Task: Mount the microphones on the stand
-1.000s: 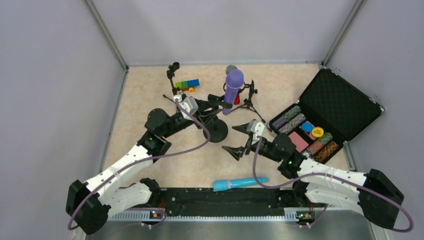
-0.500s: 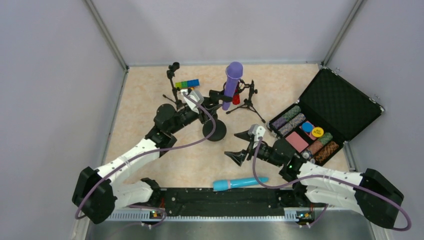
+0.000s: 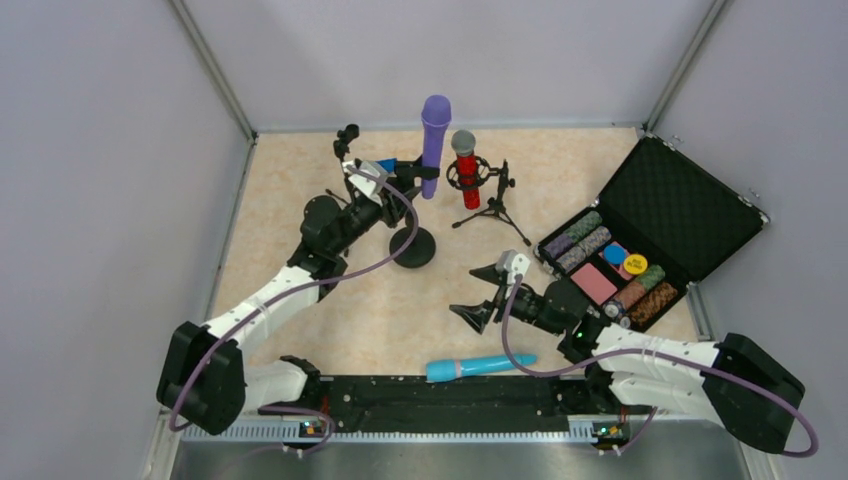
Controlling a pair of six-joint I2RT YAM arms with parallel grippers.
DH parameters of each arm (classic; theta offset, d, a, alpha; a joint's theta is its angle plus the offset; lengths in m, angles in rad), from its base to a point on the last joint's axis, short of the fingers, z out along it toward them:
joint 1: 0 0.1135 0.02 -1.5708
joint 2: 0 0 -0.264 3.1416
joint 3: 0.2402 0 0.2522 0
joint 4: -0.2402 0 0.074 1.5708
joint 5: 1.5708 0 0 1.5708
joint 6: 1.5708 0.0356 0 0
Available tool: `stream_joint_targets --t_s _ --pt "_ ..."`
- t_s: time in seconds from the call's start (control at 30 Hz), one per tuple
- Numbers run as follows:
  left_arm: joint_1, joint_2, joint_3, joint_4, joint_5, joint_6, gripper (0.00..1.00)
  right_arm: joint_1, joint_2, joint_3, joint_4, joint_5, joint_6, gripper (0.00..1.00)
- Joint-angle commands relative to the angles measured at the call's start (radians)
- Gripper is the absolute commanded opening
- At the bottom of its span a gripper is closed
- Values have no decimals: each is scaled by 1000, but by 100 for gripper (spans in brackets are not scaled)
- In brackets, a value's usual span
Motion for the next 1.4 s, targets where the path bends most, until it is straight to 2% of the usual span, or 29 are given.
stream_joint_targets --t_s 0.0,0.9,1.2,1.37 --pt "26 16 40 189 -16 -13 0 -1 7 -7 50 13 5 90" --pt "57 386 247 426 52 -57 0 -2 -25 -34 10 57 -22 92" --pt "58 389 249 403 24 -47 0 -2 -22 -36 5 67 -30 93" --pt "58 358 258 339 24 -19 0 -1 -16 -33 12 62 -28 93"
